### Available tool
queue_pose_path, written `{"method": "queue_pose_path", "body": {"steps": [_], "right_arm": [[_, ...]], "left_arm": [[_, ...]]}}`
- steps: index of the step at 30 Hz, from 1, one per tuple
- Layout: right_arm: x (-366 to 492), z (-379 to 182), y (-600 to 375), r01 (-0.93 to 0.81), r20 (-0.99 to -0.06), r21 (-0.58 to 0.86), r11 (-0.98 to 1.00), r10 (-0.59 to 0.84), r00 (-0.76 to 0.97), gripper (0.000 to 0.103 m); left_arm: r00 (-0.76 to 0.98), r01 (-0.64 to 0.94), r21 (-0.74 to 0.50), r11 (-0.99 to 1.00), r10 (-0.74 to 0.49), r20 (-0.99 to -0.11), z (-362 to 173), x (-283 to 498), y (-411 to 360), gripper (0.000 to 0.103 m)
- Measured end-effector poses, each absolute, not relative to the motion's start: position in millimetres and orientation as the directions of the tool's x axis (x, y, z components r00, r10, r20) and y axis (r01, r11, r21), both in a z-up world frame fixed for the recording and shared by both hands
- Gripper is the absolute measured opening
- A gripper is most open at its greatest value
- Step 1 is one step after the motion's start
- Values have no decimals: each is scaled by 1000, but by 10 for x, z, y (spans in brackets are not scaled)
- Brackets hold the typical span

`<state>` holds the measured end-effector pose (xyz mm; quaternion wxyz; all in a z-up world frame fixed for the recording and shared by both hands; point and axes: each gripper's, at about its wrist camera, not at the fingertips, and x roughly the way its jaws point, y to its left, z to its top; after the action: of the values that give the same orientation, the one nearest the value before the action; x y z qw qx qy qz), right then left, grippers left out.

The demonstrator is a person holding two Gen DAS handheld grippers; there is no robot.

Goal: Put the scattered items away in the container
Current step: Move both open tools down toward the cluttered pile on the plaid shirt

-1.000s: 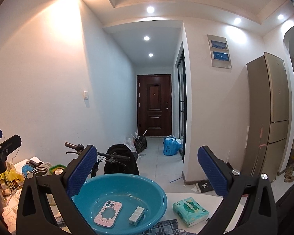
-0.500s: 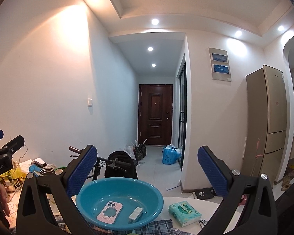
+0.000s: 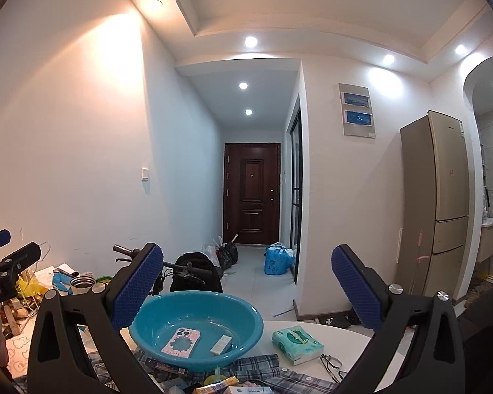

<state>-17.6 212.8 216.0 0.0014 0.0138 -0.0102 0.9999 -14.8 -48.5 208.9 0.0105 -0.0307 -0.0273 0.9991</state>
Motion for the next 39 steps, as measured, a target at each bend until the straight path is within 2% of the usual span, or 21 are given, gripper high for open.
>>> {"method": "queue_pose_path", "body": {"steps": [6, 12, 18, 23, 31, 34, 39], "right_arm": [[-75, 2064, 2135, 9, 6, 6, -1000, -9, -1000, 102], [-55, 1996, 2102, 8, -25, 1, -1000, -8, -1000, 102], [-67, 1814, 2141, 11, -113, 26, -1000, -14, -993, 102], [39, 1686, 2137, 26, -126, 49, -998, -32, -992, 102], [-74, 1406, 2144, 24, -235, 44, -999, -34, -971, 102], [-53, 1312, 2161, 12, -250, 55, -998, -26, -968, 102], [-106, 1141, 2179, 5, -312, 59, -998, -23, -950, 102]], "left_arm": [[-992, -41, -50, -998, 47, -116, 1984, -140, -488, 103], [-992, -23, -54, -998, 30, -123, 1878, -79, -496, 103], [-990, -27, -64, -998, 36, -136, 1718, -41, -455, 103], [-988, -45, -67, -997, 54, -142, 1592, 75, -390, 103], [-967, -51, -101, -994, 75, -243, 1366, 0, -394, 103], [-954, -52, -122, -991, 86, -289, 1227, -37, -379, 103], [-937, -56, -77, -995, 79, -342, 1035, -78, -274, 103]]}}
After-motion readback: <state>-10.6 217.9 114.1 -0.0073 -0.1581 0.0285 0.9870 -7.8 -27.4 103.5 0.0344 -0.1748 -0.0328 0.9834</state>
